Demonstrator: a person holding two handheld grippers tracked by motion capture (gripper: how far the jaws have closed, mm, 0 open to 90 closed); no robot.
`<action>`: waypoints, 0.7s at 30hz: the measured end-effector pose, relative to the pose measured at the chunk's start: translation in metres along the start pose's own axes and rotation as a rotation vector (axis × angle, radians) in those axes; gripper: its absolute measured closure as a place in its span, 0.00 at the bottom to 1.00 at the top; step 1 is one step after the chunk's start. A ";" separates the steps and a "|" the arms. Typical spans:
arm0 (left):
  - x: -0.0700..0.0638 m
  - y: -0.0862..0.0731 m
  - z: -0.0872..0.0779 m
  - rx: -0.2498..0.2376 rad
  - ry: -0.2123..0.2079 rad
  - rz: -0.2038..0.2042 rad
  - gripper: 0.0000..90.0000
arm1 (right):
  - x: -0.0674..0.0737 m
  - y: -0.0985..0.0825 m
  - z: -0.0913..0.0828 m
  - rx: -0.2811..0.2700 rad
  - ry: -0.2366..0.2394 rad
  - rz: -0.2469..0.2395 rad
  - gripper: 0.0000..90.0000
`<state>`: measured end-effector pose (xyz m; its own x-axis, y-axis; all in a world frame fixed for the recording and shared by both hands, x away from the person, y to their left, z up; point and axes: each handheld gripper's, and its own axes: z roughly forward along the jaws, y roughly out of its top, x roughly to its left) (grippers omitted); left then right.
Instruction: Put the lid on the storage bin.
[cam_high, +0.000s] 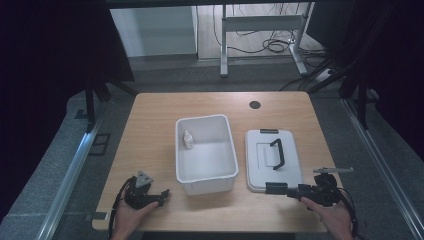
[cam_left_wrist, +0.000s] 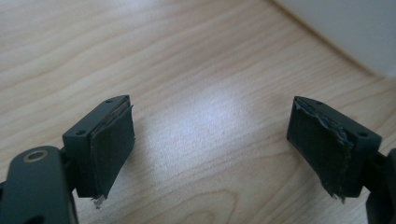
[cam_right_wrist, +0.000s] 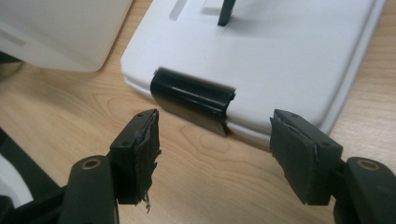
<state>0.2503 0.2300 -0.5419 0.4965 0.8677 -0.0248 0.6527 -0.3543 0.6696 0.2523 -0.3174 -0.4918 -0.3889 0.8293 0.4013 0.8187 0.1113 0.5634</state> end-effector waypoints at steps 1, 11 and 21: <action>0.000 0.000 0.000 0.001 -0.003 -0.004 0.17 | 0.000 0.000 0.000 -0.001 -0.004 0.002 0.37; -0.001 -0.001 0.001 -0.010 -0.011 -0.001 0.16 | -0.005 -0.003 -0.002 0.016 -0.030 0.012 0.37; 0.000 -0.002 0.002 -0.024 -0.018 0.005 0.16 | -0.008 -0.004 -0.001 0.031 -0.046 0.021 0.37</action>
<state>0.2499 0.2302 -0.5446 0.5105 0.8592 -0.0345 0.6360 -0.3503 0.6875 0.2518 -0.3245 -0.4964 -0.3526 0.8557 0.3788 0.8393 0.1101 0.5324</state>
